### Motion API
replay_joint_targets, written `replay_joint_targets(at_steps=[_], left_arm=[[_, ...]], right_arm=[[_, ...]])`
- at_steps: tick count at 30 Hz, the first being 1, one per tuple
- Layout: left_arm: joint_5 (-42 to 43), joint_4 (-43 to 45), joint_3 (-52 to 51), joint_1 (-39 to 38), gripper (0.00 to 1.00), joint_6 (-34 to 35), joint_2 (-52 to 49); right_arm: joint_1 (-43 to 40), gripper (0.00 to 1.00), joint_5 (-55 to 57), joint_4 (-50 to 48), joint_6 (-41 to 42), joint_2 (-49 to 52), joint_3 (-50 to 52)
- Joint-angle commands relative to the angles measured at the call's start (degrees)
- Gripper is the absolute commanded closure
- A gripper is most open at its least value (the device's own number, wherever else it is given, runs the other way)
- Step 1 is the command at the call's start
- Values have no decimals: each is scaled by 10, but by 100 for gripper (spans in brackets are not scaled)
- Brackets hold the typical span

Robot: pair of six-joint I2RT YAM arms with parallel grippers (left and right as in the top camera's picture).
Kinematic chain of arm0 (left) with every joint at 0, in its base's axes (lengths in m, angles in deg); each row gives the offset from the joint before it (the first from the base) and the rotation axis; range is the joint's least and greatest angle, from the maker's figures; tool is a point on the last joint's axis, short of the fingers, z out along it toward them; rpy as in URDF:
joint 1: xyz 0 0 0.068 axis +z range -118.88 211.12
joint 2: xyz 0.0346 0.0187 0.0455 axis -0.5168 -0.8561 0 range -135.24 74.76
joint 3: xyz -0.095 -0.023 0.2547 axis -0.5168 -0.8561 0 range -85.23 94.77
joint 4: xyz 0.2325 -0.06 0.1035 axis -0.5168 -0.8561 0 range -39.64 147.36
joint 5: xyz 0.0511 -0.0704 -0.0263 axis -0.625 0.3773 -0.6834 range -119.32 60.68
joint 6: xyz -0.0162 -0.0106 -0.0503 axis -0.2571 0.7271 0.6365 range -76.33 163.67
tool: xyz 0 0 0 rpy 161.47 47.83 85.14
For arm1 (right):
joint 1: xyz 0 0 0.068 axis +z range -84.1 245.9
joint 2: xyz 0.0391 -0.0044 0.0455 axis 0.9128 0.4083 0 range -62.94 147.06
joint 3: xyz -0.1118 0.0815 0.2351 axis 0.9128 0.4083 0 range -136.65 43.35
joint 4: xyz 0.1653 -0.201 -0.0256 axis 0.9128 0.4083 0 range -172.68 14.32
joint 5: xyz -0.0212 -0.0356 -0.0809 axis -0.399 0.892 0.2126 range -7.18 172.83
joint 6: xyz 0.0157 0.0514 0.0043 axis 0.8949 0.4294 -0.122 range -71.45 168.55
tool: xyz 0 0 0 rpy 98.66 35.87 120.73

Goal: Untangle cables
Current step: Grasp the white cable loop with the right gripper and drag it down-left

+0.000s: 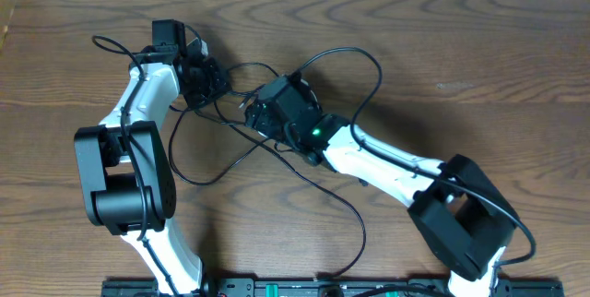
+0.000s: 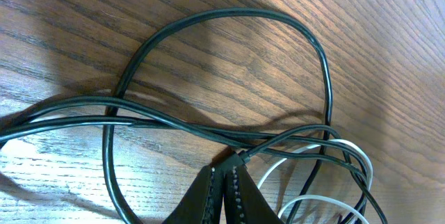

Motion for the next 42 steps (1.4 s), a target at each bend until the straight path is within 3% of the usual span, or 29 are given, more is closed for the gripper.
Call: replay_joint_targets(at_steps=[1,9,21,24,26,27,28,33,42], left_arm=[[-8,0,-2,1,91,0,-2],[-8,0,-2,1,91,0,-2],[-8,0,-2,0,91,1,-2],[-8,0,-2,0,91,1,-2],[-8,0,-2,0,91,1,-2],[-8,0,-2,0,91,1,-2],[-8,0,-2,0,91,1,-2],[-8,0,-2,0,91,2,-2],[-8,2,-2,0,91,3,-2]], right_arm=[[0,35,49,-4,26,24,-1],[0,49,80,-48,24,39,-1],[0,54,96,-66,25,61,-1],[-1,63,116,-72,25,69,-1],[-2,81,122,-74,24,70,-1],[-3,94,123,-76,16,70,-1],[-4,99,123,-82,-3,70,-1],[-6,99,112,-129,-147,62,-1],[-10,99,38,-143,-321,-9,-1]])
